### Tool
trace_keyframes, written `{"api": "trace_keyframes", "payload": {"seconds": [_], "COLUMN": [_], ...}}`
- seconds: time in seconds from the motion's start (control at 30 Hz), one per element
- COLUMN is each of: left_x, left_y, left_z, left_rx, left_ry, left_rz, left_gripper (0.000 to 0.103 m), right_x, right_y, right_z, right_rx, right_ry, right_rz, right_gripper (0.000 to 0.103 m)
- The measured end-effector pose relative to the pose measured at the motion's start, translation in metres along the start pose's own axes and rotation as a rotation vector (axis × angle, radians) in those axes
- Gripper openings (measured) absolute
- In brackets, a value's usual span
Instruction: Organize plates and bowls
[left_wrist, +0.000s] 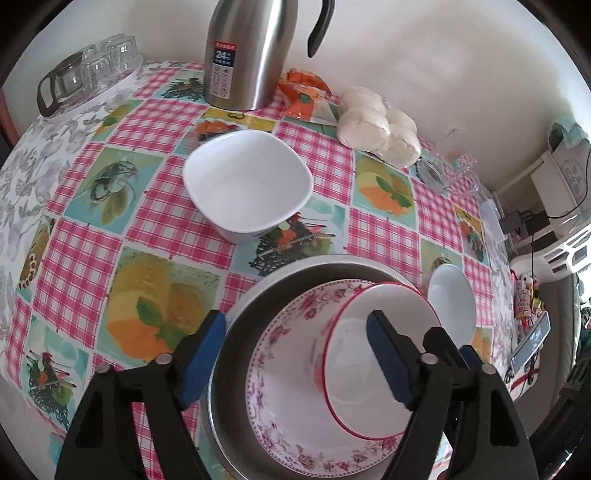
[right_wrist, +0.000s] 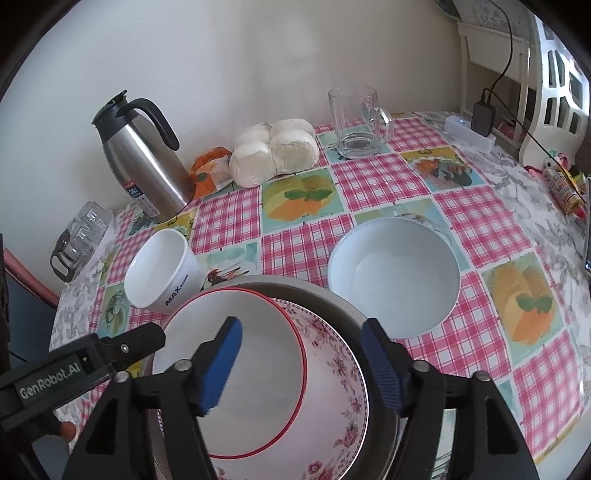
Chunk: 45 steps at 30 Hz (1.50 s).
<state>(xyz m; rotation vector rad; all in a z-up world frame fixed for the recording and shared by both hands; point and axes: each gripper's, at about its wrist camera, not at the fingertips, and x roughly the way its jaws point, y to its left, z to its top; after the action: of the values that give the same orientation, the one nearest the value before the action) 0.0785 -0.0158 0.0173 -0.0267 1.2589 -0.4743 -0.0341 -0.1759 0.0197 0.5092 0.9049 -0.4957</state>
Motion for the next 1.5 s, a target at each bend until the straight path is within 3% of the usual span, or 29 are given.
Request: {"api": "trace_keyframes", "payload": {"seconds": [0.27, 0.63, 1.0, 1.23, 1.5], "left_x": [0.002, -0.001, -0.016, -0.032, -0.042], "left_y": [0.005, 0.017, 0.036, 0.062, 0.100], "left_z": [0.001, 0.003, 0.007, 0.009, 0.013], "left_rx": [-0.017, -0.058, -0.090, -0.150, -0.234], "left_ry": [-0.014, -0.045, -0.108, -0.152, -0.175], "left_rz": [0.025, 0.053, 0.112, 0.131, 0.151], "left_gripper": [0.089, 0.091, 0.091, 0.091, 0.091], "right_x": [0.002, 0.001, -0.009, -0.020, -0.018], "right_y": [0.000, 0.004, 0.025, 0.060, 0.096], "right_z": [-0.001, -0.001, 0.001, -0.002, -0.011], "right_rx": [-0.011, -0.031, -0.074, -0.168, -0.227], "right_ry": [0.002, -0.016, -0.066, -0.122, -0.115], "right_rz": [-0.011, -0.012, 0.005, 0.048, 0.099], "right_gripper": [0.085, 0.103, 0.103, 0.103, 0.103]}}
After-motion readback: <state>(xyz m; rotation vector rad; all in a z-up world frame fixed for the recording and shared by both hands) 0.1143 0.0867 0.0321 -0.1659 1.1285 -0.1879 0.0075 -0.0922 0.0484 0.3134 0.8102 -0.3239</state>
